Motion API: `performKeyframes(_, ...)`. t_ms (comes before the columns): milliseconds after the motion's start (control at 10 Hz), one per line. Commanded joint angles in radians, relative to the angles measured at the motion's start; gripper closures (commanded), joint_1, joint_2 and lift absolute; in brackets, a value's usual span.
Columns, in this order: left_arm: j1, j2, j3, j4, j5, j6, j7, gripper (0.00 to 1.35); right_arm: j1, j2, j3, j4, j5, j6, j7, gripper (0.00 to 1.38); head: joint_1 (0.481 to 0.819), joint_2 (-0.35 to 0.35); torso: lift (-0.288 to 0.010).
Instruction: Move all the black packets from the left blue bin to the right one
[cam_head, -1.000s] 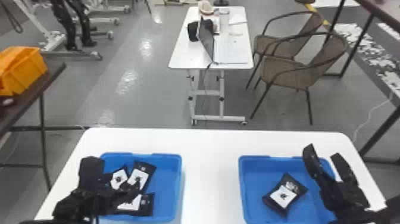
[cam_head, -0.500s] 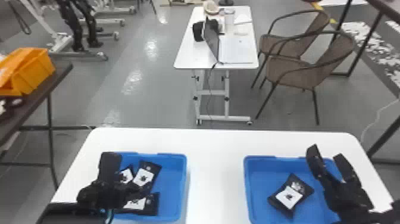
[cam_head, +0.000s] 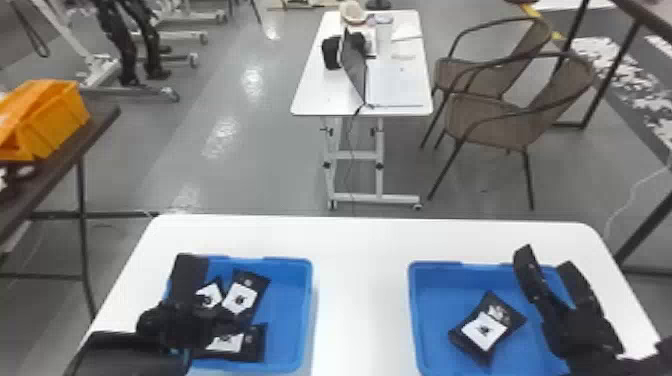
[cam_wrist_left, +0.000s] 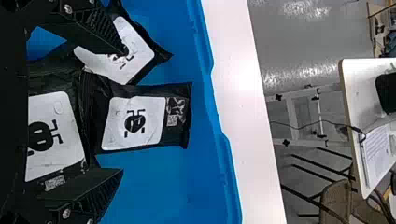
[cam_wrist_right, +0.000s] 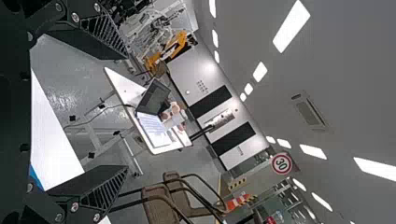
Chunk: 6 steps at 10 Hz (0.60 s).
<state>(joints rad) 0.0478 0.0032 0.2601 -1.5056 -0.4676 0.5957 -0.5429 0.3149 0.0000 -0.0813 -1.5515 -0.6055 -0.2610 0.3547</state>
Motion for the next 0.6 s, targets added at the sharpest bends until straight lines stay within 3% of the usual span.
performKeyframes(0, -0.023, 0.009, -0.01, 0.048, -0.014, -0.007, 0.001, 0.13, 0.0, 0.001, 0.0, 0.005, -0.011, -0.001, 0.004, 0.19, 0.695, 0.088, 0.0)
performKeyframes(200, -0.074, 0.032, -0.03, 0.159, -0.023, -0.06, 0.0, 0.22, -0.007, 0.001, 0.0, 0.016, -0.023, 0.0, 0.021, 0.19, 0.695, 0.087, 0.0)
performKeyframes(400, -0.094, 0.072, -0.067, 0.206, 0.006, -0.14, -0.011, 0.74, -0.01, 0.001, 0.0, 0.018, -0.025, 0.003, 0.026, 0.19, 0.695, 0.084, 0.0)
performKeyframes(500, -0.097, 0.086, -0.088, 0.206, 0.033, -0.149, -0.012, 0.79, -0.008, 0.001, 0.0, 0.019, -0.031, 0.003, 0.027, 0.19, 0.695, 0.079, 0.0)
